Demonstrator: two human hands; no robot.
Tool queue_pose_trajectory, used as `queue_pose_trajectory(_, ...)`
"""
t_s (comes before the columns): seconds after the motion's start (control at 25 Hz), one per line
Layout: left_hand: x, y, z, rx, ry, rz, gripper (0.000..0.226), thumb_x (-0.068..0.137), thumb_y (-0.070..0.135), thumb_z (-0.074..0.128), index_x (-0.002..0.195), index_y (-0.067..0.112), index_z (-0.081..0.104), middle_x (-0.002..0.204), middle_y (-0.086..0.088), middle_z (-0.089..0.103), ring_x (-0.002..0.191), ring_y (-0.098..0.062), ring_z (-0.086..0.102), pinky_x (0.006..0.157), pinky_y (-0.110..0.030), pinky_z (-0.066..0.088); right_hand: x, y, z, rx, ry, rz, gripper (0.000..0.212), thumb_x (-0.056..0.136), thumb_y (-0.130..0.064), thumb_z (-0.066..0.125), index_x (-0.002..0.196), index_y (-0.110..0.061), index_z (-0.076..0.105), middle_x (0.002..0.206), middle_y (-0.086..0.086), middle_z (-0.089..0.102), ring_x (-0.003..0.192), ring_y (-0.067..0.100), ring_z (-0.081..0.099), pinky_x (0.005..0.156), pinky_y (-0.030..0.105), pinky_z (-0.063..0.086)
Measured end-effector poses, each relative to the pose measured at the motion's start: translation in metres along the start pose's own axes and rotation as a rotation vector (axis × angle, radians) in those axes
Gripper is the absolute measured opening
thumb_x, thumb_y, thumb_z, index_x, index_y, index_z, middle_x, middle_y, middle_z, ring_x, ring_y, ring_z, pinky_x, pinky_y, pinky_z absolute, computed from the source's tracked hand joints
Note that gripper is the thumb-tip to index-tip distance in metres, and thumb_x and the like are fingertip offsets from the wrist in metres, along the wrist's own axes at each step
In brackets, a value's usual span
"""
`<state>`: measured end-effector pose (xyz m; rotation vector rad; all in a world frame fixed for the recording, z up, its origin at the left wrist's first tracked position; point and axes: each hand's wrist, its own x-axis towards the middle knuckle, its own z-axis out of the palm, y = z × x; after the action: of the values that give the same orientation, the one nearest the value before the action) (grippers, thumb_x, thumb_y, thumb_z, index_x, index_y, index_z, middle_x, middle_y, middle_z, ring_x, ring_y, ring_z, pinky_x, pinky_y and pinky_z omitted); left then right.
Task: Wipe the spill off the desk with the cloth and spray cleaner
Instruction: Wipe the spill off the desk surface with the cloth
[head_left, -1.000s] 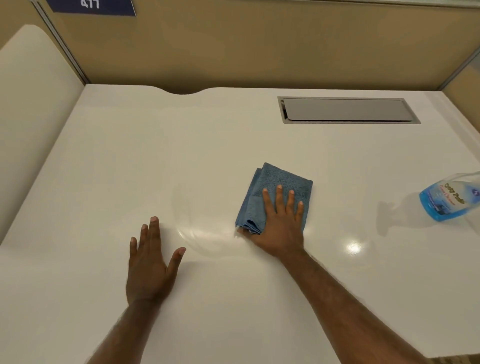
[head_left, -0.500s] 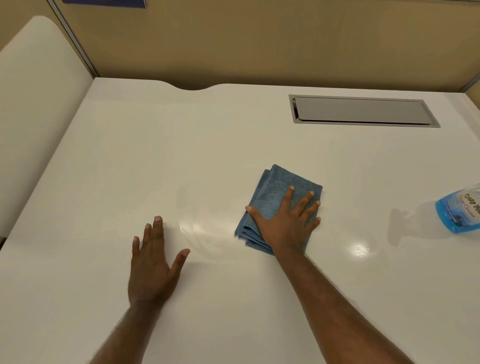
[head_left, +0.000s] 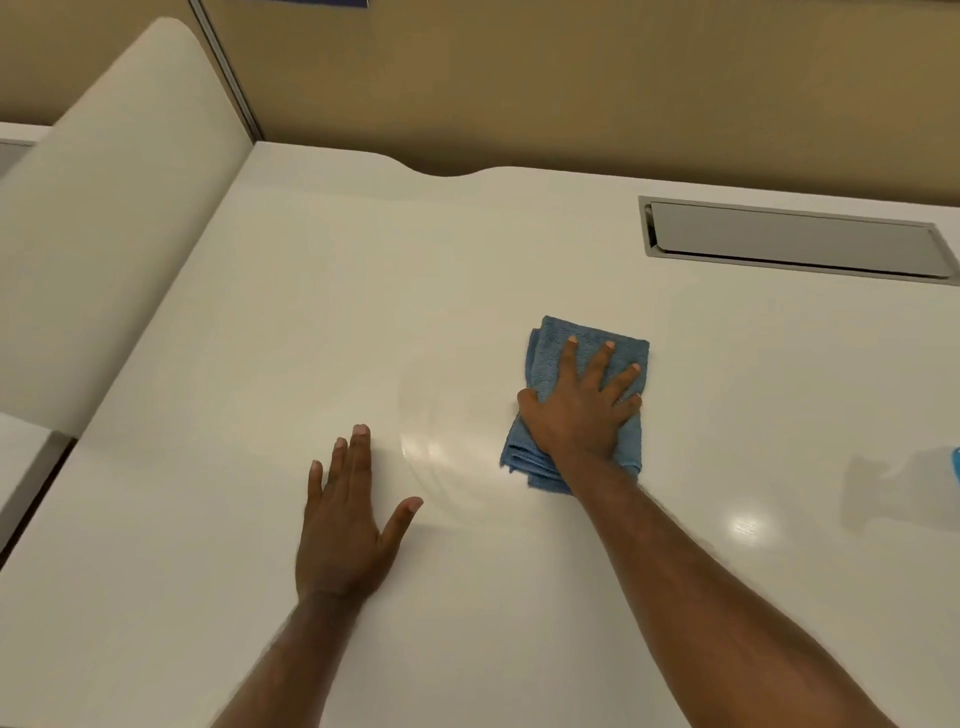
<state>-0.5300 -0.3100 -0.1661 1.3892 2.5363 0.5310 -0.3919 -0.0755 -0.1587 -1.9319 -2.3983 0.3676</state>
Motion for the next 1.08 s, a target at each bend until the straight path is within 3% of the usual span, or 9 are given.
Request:
queue_pose_trajectory(0.36,0.0,0.001,-0.004,0.0,0.001,-0.022,0.087,0.085,0.076,0.011,0.15,0.022,-0.01,0.16,0.005,0.003,0.148,-0.012,-0.001,0.12,-0.035,-0.004,0.014,-0.077,0.017,-0.074,-0.109,-0.644,0.089,0.077,-0.08,0.036,0.151,-0.04,0.006,0.164,0.003,0.002,0.146,0.043,-0.006,0.113,0.066,0.001)
queue_pose_trajectory(0.68,-0.001,0.002,-0.003,0.011,-0.004,-0.024,0.089,0.084,0.076,0.008,0.151,0.019,-0.006,0.161,0.005,0.004,0.148,-0.012,-0.001,0.12,-0.034,-0.005,0.025,-0.053,0.007,-0.044,-0.053,-0.147,0.069,0.092,-0.06,0.034,0.151,-0.04,0.006,0.163,0.005,-0.005,0.144,0.05,-0.003,0.108,0.072,0.01)
queue_pose_trajectory(1.08,0.0,0.0,0.0,0.025,-0.016,-0.015,0.088,0.086,0.074,0.011,0.152,0.018,-0.004,0.16,0.006,0.006,0.148,-0.013,0.003,0.12,-0.036,-0.003,0.069,0.152,-0.05,0.001,-0.015,0.433,0.066,0.092,-0.063,0.031,0.151,-0.041,0.008,0.163,0.005,-0.002,0.143,0.05,0.004,0.108,0.07,0.015)
